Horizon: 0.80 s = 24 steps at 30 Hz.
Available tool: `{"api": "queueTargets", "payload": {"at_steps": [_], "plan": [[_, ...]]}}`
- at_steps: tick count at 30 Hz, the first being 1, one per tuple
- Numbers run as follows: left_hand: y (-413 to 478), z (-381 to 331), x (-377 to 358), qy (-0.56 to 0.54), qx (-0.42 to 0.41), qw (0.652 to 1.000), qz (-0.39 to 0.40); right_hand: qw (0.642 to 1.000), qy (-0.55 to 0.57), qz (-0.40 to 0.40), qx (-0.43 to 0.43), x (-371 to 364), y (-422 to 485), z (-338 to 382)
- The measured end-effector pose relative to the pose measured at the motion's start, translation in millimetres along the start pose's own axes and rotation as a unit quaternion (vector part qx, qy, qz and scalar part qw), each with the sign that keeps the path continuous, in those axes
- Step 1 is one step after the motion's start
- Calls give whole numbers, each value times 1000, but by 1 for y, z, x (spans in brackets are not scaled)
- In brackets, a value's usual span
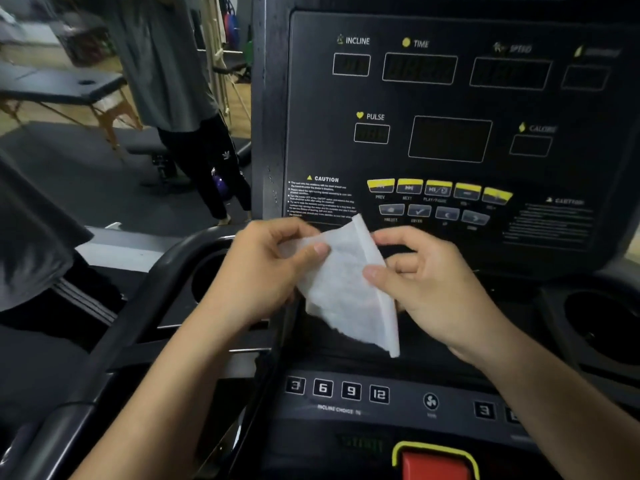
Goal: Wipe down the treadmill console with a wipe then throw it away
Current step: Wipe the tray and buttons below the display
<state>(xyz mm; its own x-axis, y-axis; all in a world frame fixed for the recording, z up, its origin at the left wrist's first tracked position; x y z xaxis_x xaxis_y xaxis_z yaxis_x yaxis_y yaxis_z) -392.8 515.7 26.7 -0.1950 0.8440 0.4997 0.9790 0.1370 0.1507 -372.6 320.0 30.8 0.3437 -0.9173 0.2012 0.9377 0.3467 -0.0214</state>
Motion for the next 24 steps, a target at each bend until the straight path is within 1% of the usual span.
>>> {"api": "queueTargets", "payload": {"at_steps": [1, 2, 3, 4, 5, 6, 7, 8, 10, 12, 13, 14, 16, 17, 18, 19, 20, 21, 22, 24], "plan": [[2, 6, 3, 74, -3, 997, -23, 1000, -27, -8, -15, -1, 1, -6], [1, 12, 5, 174, -6, 983, -58, 998, -41, -4, -39, -3, 3, -13], [-1, 16, 5, 288, -18, 952, -101, 997, -45, 7, -69, -7, 4, -20], [-8, 17, 1, 385, -37, 913, -133, 993, -63, 21, -93, -11, 5, -28], [-19, 18, -9, 428, -65, 890, -145, 989, -109, 32, -98, -12, 5, -36], [-31, 17, -22, 439, -93, 883, -136, 981, -174, 31, -81, -11, 5, -43], [-42, 18, -37, 422, -108, 896, -83, 972, -229, 16, -57, -8, 4, -47], [-49, 22, -51, 406, -101, 908, -14, 968, -250, 2, -34, -4, 2, -47], [-54, 30, -69, 389, -92, 913, 78, 968, -252, 9, -2, 3, -2, -47], [-42, 33, -76, 390, -129, 903, 124, 958, -283, 27, 34, 9, -11, -48], [-37, 31, -77, 397, -146, 896, 133, 955, -291, 23, 55, 14, -15, -48], [-33, 28, -77, 412, -145, 888, 143, 955, -285, 10, 78, 20, -20, -47], [-34, 30, -79, 418, -132, 883, 164, 954, -279, -23, 106, 38, -30, -49], [-41, 32, -78, 403, -126, 888, 181, 950, -291, -23, 107, 46, -35, -52], [-48, 31, -77, 375, -127, 897, 196, 946, -309, -7, 98, 53, -40, -57], [-56, 28, -75, 343, -128, 905, 214, 940, -331, 22, 81, 56, -45, -62], [-60, 26, -75, 327, -121, 907, 238, 933, -352, 57, 58, 57, -50, -68], [-63, 25, -74, 334, -105, 900, 259, 920, -381, 87, 37, 57, -56, -76], [-61, 27, -75, 366, -85, 888, 264, 898, -426, 108, 21, 56, -61, -83], [-54, 25, -79, 415, -66, 879, 225, 848, -515, 121, -7, 57, -65, -89]]}}
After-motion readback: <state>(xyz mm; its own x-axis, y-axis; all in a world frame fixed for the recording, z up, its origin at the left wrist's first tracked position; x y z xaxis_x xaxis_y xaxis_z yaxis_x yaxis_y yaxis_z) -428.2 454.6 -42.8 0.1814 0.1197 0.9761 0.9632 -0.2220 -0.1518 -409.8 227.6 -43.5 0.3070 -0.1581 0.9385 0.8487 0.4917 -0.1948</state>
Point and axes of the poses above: each hand's wrist, its own y-axis towards the middle knuckle, its own x-axis out of the back of the hand, z = x × y, the point moved 1 cm from there along y, towards the middle knuckle, and after that the axes turned 5 degrees about y, right-handed, at the moved point
